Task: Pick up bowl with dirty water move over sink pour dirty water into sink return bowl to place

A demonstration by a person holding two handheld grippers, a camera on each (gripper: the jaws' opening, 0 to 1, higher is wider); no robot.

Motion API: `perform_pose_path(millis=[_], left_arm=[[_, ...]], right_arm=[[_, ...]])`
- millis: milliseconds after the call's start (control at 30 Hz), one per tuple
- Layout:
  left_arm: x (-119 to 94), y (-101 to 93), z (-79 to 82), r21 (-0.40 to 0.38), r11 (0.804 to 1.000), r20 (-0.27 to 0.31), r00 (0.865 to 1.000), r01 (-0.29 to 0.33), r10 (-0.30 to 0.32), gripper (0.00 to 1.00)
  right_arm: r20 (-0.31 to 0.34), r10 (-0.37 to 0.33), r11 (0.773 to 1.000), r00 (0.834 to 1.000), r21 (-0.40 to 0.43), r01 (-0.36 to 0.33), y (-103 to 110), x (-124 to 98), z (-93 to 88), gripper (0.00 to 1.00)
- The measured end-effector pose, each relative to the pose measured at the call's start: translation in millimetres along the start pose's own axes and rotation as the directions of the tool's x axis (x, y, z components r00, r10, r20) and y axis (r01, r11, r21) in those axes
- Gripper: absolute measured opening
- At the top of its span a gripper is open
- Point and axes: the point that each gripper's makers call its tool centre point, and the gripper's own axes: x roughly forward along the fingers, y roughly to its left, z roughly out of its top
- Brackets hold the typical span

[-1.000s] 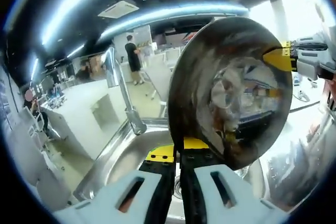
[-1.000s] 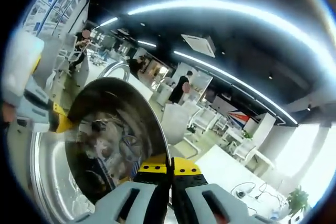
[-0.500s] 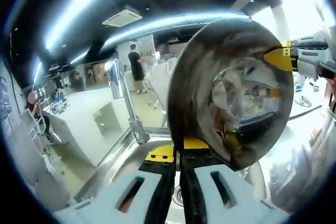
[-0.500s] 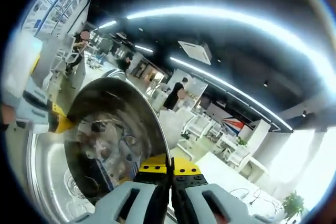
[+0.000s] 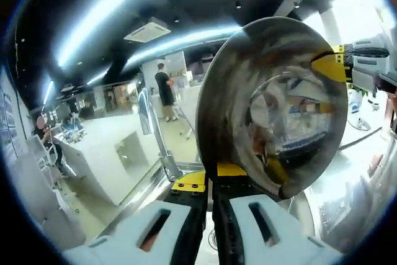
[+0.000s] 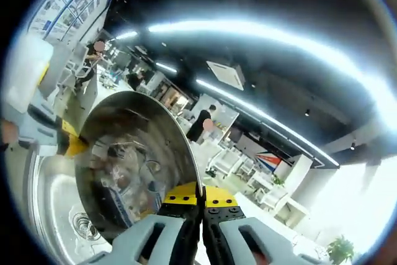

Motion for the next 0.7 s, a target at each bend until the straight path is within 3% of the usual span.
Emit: perform_pose_path(millis=[700], left_arm=[[-24.6, 12.3, 50.2, 0.003, 0.999, 0.136, 0.990, -0.048, 0.047, 0.00]], right_arm=[[0.134, -0.060, 0.998, 0.989, -0.015, 0.063, -26.1, -21.2, 52.1, 0.00]])
